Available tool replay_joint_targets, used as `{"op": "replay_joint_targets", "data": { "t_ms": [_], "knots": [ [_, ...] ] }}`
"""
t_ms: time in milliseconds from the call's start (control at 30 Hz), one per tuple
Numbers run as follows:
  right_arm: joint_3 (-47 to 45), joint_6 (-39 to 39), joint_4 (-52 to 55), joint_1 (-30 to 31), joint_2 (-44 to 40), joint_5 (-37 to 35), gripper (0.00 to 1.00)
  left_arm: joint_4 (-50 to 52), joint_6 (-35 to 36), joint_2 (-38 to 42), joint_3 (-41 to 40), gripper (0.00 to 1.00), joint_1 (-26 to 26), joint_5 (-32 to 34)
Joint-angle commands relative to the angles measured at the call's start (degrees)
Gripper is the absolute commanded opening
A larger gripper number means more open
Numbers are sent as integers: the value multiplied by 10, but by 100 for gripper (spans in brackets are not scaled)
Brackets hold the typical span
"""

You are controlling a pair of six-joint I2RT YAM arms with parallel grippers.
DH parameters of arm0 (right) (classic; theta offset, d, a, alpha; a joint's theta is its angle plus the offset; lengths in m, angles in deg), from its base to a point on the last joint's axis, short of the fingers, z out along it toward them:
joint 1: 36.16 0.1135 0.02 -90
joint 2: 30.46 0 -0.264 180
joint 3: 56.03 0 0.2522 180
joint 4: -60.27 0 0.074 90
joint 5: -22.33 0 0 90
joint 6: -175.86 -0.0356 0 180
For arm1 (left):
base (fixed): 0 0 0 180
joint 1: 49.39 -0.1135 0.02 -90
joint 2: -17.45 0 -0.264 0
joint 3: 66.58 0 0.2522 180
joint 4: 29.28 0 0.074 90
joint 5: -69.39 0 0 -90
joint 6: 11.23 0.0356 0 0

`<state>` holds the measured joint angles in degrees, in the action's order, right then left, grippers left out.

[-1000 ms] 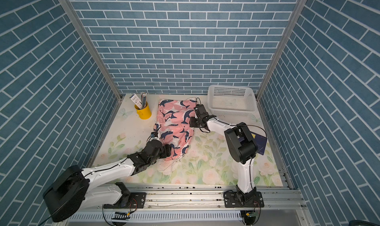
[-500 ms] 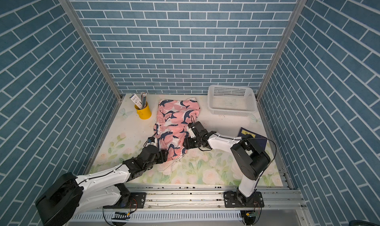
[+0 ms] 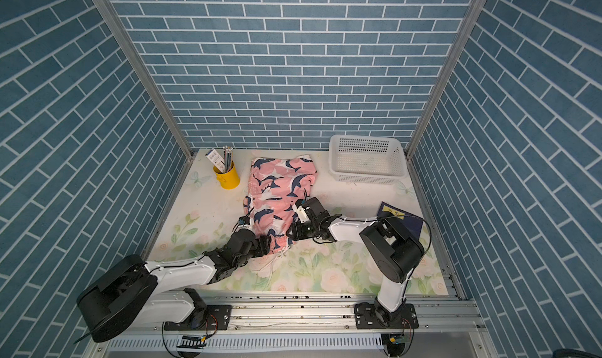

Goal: Roll up the shorts
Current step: Roll the shorts at the center of the board.

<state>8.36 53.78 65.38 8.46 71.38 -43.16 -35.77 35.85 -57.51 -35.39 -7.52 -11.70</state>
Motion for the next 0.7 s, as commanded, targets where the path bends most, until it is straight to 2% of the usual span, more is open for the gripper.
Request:
{"op": "replay_joint_targets", "data": {
  "t_ms": [0, 67, 133, 300, 333, 500, 600, 667],
  "knots": [
    [-7, -30, -55, 3, 14, 47, 29, -23, 5, -14, -3, 75, -8, -17],
    [-5, -31, -54, 1, 10, 50, 11, -30, 3, -18, -4, 77, -13, -22],
    [-5, -35, -60, 0, 2, 58, 1, -40, 1, -17, -6, 79, -20, -32],
    [-2, -37, -56, -4, -8, 60, 1, -52, -2, -28, -3, 80, -30, -51],
    [-2, -38, -55, -4, -6, 59, 4, -55, -1, -34, -1, 77, -31, -54],
    [-1, -41, -53, -4, 5, 56, 5, -89, -11, -55, -5, 58, -31, -70],
    [-4, -44, -55, -4, 5, 54, 5, -99, -12, -69, -2, 37, -31, -84],
    [-3, -42, -49, -4, 3, 54, 7, -96, -12, -75, 6, 27, -32, -90]
  ]
}}
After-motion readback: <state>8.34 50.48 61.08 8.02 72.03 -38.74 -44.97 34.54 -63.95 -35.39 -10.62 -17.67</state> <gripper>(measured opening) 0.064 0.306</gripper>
